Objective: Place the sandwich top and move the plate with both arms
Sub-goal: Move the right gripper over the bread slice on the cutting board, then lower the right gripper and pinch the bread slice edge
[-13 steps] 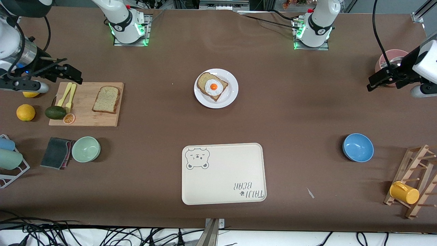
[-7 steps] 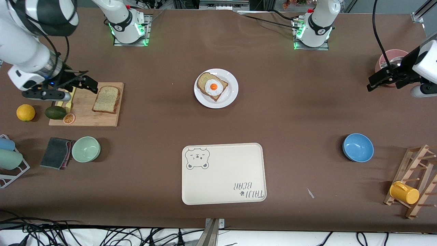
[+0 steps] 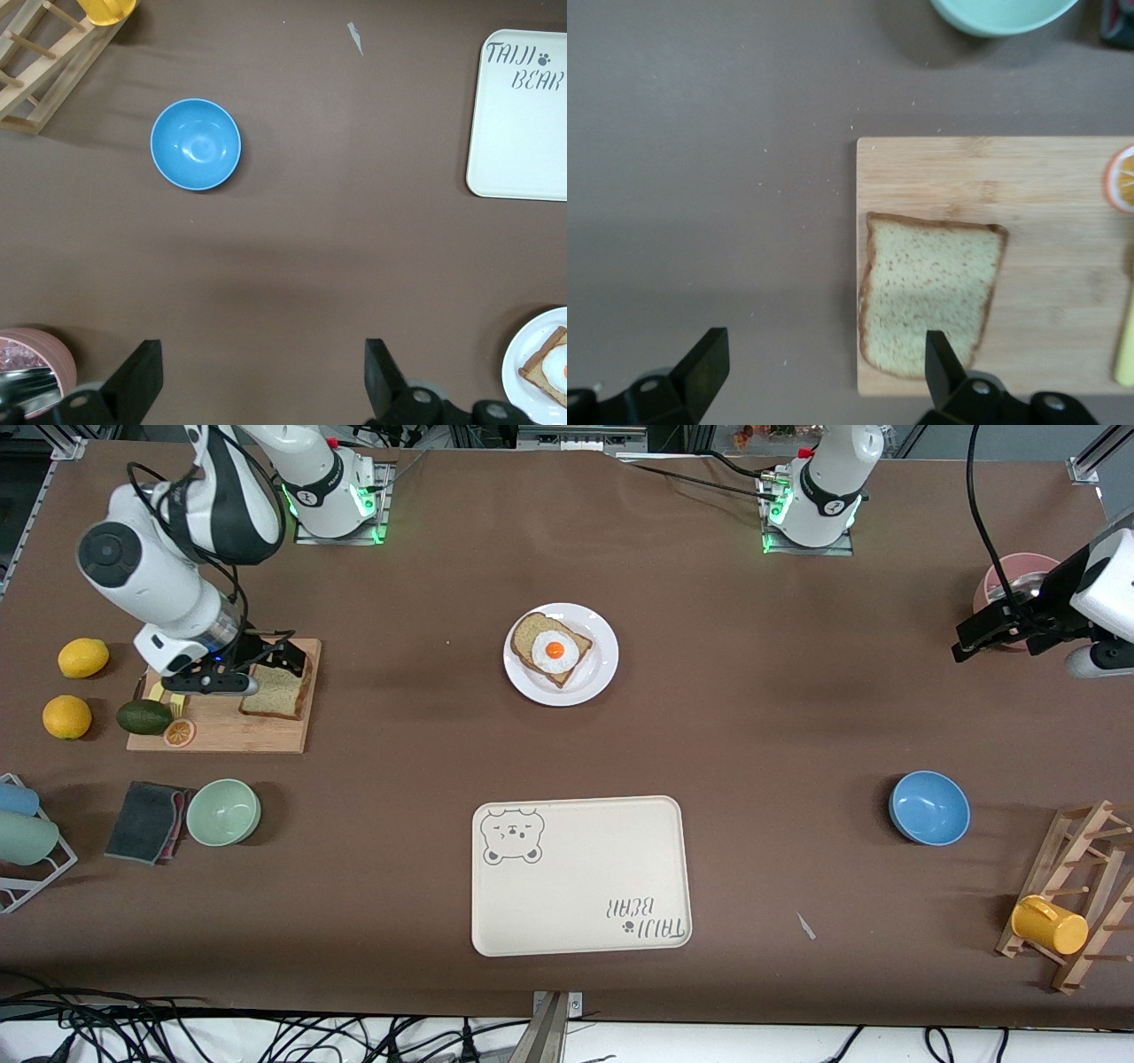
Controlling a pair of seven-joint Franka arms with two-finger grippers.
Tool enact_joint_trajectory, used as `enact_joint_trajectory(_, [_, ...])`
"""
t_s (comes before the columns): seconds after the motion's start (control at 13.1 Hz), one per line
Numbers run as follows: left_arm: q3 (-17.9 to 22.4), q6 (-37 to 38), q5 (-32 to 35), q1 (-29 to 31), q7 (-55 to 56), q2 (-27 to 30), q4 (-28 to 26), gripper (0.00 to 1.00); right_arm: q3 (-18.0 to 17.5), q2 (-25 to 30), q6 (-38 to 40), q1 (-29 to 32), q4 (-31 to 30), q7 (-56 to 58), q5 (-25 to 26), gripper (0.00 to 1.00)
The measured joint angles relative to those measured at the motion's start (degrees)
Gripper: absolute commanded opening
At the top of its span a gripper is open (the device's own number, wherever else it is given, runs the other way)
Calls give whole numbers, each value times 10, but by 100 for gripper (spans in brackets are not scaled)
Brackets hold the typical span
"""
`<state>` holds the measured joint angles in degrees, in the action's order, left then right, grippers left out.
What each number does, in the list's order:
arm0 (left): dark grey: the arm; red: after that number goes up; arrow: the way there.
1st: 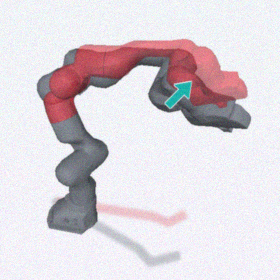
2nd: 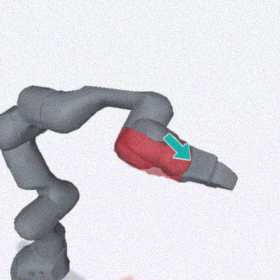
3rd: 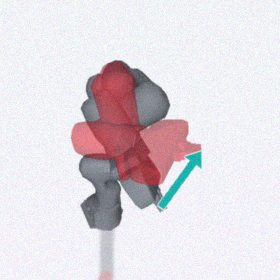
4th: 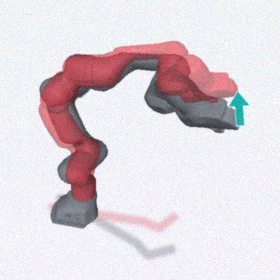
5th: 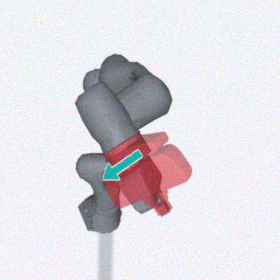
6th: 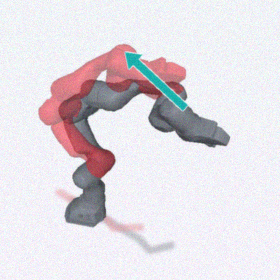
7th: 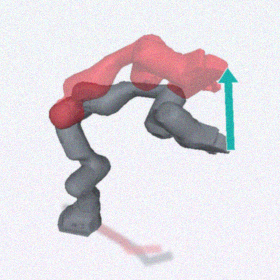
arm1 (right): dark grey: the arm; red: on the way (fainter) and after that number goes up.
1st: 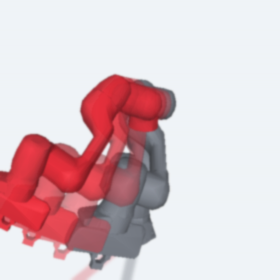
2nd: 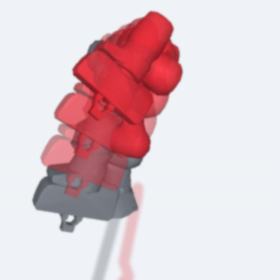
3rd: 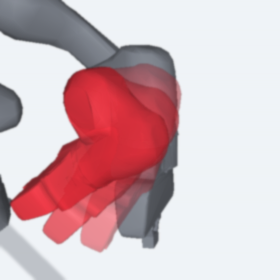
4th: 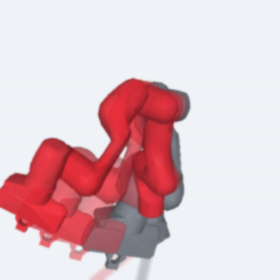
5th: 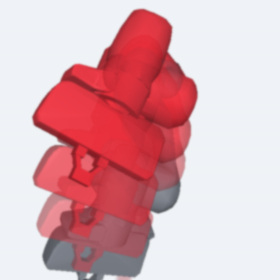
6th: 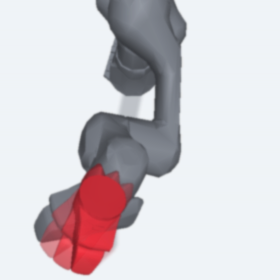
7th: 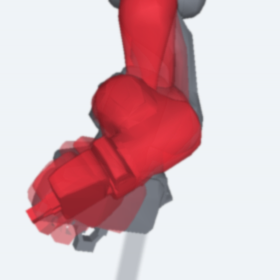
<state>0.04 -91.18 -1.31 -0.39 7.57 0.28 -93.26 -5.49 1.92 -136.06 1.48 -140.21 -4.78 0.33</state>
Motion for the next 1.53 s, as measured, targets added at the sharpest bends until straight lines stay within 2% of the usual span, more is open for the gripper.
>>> enact_joint_trajectory(0.15, [-1, 0, 0, -1, 0, 0, 3, 100, 1, -37, -87, 1, -46, -1, 0, 96])
enact_joint_trajectory(0.31, [-1, 3, 0, -2, 1, 0, 5, 100, 5, -78, -127, 1, -59, -1, 0, 95])
enact_joint_trajectory(0.38, [-1, 4, 0, -2, 2, 0, 6, 100, 6, -90, -136, 2, -59, -1, 0, 90])
enact_joint_trajectory(0.53, [-1, 5, 0, -2, 2, 0, 6, 100, 8, -99, -140, 2, -58, -1, 0, 83])
enact_joint_trajectory(0.76, [-2, 6, 0, -3, 2, 0, 7, 100, 11, -99, -139, 3, -58, -1, 0, 61])
enact_joint_trajectory(1.15, [-3, 7, 0, -3, 3, 0, 8, 100, 16, -114, -140, 4, -57, -1, 0, 57])
enact_joint_trajectory(1.53, [-3, 8, 0, -3, 3, 0, 8, 100, 24, -114, -139, 4, -57, -1, 0, 40])
